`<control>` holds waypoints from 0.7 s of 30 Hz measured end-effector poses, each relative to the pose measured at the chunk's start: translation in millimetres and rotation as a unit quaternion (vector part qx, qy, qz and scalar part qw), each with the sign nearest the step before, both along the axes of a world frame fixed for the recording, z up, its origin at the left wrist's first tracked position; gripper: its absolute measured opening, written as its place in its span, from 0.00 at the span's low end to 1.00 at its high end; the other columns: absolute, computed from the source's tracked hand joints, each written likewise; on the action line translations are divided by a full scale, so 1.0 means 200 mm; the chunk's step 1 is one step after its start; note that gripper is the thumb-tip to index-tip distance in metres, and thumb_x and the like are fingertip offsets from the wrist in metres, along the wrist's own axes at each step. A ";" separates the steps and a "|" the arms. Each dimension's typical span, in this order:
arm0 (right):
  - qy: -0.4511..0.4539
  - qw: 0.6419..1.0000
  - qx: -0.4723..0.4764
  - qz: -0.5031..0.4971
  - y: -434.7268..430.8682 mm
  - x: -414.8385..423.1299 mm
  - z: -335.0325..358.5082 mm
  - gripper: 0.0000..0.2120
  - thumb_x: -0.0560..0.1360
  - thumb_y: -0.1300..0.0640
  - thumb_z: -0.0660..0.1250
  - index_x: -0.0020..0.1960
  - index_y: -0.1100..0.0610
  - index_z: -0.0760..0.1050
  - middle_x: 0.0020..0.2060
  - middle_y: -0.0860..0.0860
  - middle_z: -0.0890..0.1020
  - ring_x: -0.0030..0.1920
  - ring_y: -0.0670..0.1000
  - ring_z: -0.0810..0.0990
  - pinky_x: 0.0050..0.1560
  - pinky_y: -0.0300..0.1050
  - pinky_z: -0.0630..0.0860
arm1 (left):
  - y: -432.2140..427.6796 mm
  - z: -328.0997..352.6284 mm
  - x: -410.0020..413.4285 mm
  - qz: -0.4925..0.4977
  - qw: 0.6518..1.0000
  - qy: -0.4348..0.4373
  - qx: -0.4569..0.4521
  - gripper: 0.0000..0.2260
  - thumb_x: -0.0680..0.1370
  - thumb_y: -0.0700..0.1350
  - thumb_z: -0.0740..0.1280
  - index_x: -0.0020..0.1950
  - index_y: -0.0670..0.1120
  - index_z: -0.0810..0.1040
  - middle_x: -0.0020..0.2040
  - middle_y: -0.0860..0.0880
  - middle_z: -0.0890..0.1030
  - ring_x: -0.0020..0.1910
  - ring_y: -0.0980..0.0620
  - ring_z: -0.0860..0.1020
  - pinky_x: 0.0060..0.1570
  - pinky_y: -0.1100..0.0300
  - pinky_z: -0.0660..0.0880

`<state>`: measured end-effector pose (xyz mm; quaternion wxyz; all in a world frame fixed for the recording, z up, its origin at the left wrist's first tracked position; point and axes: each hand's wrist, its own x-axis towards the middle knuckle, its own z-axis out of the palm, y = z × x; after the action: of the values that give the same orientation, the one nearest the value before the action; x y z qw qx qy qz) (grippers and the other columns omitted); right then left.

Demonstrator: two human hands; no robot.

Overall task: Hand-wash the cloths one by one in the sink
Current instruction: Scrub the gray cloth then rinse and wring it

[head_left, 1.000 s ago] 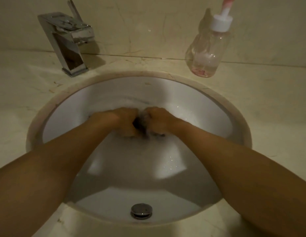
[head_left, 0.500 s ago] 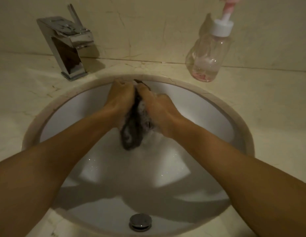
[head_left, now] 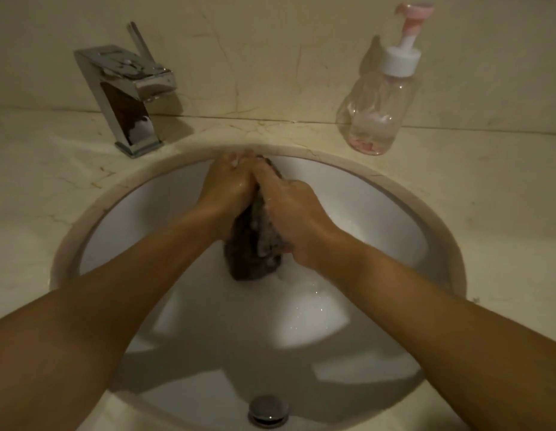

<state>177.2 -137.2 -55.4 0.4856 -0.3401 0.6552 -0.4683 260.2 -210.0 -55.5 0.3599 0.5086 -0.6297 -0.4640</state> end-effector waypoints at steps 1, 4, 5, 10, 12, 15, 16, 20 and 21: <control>0.008 1.000 -0.013 0.010 0.01 0.03 -0.01 0.19 0.81 0.36 0.61 0.47 0.51 0.74 0.43 0.47 0.80 0.44 0.49 0.79 0.44 0.45 0.76 | 0.00 0.00 0.01 0.006 1.000 0.019 0.021 0.13 0.82 0.52 0.60 0.55 0.47 0.81 0.49 0.48 0.84 0.51 0.46 0.82 0.51 0.52 0.79; 0.023 0.998 -0.028 -0.060 -0.01 -0.01 0.02 0.23 0.79 0.36 0.66 0.50 0.57 0.81 0.44 0.54 0.86 0.44 0.53 0.85 0.47 0.51 0.84 | 0.08 0.02 -0.02 -0.027 0.996 0.058 0.069 0.12 0.83 0.51 0.60 0.53 0.50 0.82 0.48 0.49 0.85 0.49 0.49 0.82 0.48 0.56 0.80; 0.013 0.996 -0.027 -0.089 -0.03 -0.07 0.02 0.23 0.79 0.39 0.67 0.53 0.60 0.82 0.45 0.56 0.87 0.45 0.55 0.86 0.50 0.53 0.85 | 0.11 0.02 -0.05 -0.053 0.994 0.054 0.077 0.13 0.84 0.51 0.59 0.61 0.51 0.80 0.55 0.51 0.83 0.53 0.52 0.80 0.51 0.57 0.77; -0.011 0.990 0.002 -0.139 -0.07 -0.20 -0.01 0.22 0.83 0.42 0.61 0.60 0.60 0.81 0.50 0.57 0.87 0.50 0.58 0.86 0.57 0.56 0.83 | 0.17 0.04 -0.09 -0.108 0.986 0.071 0.105 0.22 0.85 0.54 0.57 0.79 0.59 0.60 0.76 0.50 0.68 0.70 0.48 0.71 0.68 0.51 0.71; -0.013 0.991 -0.003 -0.131 -0.08 -0.20 -0.02 0.24 0.83 0.40 0.61 0.61 0.59 0.81 0.49 0.57 0.87 0.50 0.58 0.86 0.55 0.54 0.84 | 0.18 0.05 -0.08 -0.105 0.984 0.095 0.109 0.22 0.85 0.54 0.59 0.79 0.59 0.61 0.72 0.50 0.71 0.65 0.50 0.75 0.63 0.54 0.75; -0.043 0.988 0.014 -0.145 -0.07 -0.21 -0.02 0.22 0.84 0.42 0.60 0.61 0.58 0.81 0.50 0.58 0.87 0.50 0.58 0.86 0.47 0.50 0.83 | 0.24 0.05 -0.10 -0.128 0.988 0.063 0.064 0.22 0.85 0.53 0.58 0.80 0.59 0.60 0.63 0.56 0.72 0.55 0.60 0.75 0.54 0.65 0.73; -0.053 0.987 0.015 -0.148 -0.07 -0.20 -0.01 0.22 0.84 0.43 0.59 0.62 0.58 0.81 0.52 0.58 0.86 0.51 0.58 0.86 0.48 0.50 0.83 | 0.25 0.05 -0.11 -0.123 0.990 0.058 0.050 0.22 0.85 0.53 0.57 0.80 0.58 0.61 0.61 0.57 0.72 0.52 0.62 0.74 0.52 0.67 0.72; -0.065 0.994 0.001 -0.086 -0.01 -0.07 0.01 0.20 0.84 0.41 0.60 0.55 0.56 0.81 0.48 0.57 0.86 0.47 0.56 0.85 0.46 0.48 0.83 | 0.14 0.02 -0.06 -0.027 0.997 0.066 0.038 0.19 0.85 0.51 0.58 0.76 0.53 0.67 0.67 0.55 0.75 0.62 0.56 0.75 0.60 0.60 0.74; -0.064 0.997 -0.006 -0.050 0.00 -0.03 0.00 0.20 0.82 0.39 0.61 0.54 0.55 0.80 0.46 0.54 0.85 0.46 0.54 0.84 0.44 0.46 0.81 | 0.11 0.03 -0.04 -0.007 0.996 0.074 0.041 0.17 0.85 0.49 0.58 0.75 0.52 0.68 0.66 0.56 0.74 0.62 0.56 0.73 0.58 0.62 0.73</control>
<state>170.8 -137.1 -55.3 0.5006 -0.2792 0.6361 -0.5166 252.4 -188.4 -50.3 0.3809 0.4825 -0.5855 -0.5285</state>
